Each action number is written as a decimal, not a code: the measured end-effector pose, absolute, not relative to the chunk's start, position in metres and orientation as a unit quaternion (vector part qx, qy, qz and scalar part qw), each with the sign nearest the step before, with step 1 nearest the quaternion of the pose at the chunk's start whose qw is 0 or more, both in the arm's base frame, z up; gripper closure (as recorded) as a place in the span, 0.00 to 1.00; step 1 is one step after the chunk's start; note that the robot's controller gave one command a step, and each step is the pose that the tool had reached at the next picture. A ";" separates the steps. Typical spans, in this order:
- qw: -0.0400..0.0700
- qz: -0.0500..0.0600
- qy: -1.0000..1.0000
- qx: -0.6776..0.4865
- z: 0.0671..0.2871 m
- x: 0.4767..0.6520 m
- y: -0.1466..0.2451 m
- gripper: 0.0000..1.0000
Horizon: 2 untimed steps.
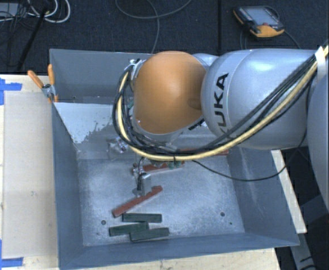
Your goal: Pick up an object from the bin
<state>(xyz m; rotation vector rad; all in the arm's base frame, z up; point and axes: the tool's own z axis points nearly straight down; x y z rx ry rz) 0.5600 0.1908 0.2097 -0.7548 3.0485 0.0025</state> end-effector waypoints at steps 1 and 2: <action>0.003 0.001 0.962 -0.272 0.179 0.546 0.176 0.00; 0.001 0.000 0.931 -0.365 0.110 0.515 0.157 0.00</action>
Offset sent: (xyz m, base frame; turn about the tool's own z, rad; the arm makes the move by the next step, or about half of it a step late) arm -0.0583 -0.0430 -0.1243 -0.3011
